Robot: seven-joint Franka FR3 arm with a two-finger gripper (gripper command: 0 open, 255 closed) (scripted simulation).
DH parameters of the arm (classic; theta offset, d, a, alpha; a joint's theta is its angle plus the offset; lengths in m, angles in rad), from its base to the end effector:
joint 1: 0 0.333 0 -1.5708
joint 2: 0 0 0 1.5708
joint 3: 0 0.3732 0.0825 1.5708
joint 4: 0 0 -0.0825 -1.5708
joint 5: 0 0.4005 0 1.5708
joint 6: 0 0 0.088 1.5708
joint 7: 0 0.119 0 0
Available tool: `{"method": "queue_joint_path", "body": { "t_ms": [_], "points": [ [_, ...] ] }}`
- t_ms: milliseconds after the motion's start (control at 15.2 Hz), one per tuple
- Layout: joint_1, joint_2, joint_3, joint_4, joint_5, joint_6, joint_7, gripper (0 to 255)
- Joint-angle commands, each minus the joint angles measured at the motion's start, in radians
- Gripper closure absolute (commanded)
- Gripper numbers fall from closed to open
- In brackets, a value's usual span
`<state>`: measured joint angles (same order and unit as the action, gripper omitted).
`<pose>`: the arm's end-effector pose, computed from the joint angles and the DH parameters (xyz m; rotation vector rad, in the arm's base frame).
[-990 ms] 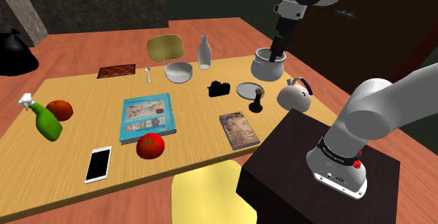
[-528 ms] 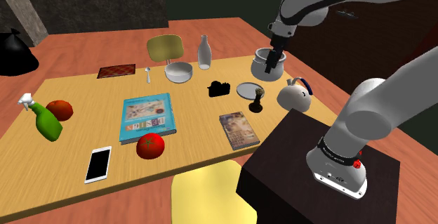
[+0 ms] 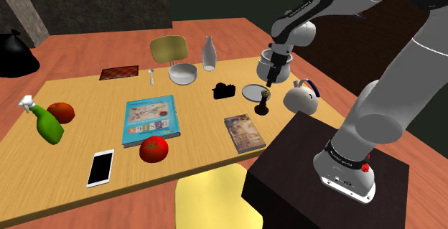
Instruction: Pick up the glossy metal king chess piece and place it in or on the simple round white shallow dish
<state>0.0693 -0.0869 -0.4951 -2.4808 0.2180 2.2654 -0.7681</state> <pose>0.4180 -0.1808 0.3412 -2.8842 -0.2821 0.0081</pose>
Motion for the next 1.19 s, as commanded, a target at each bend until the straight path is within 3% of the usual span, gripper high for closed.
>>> {"method": "queue_joint_path", "body": {
  "t_ms": [0, 528, 1056, 1122],
  "points": [
    [0.002, 0.095, -0.019, 0.033, 0.075, 0.024, -0.096, 0],
    [0.008, 0.186, 0.005, 0.006, 0.176, 0.118, -0.166, 0],
    [0.007, 0.186, 0.006, 0.006, 0.175, 0.118, -0.166, 0],
    [0.007, 0.186, 0.006, 0.006, 0.175, 0.118, -0.166, 255]
  ]
}}
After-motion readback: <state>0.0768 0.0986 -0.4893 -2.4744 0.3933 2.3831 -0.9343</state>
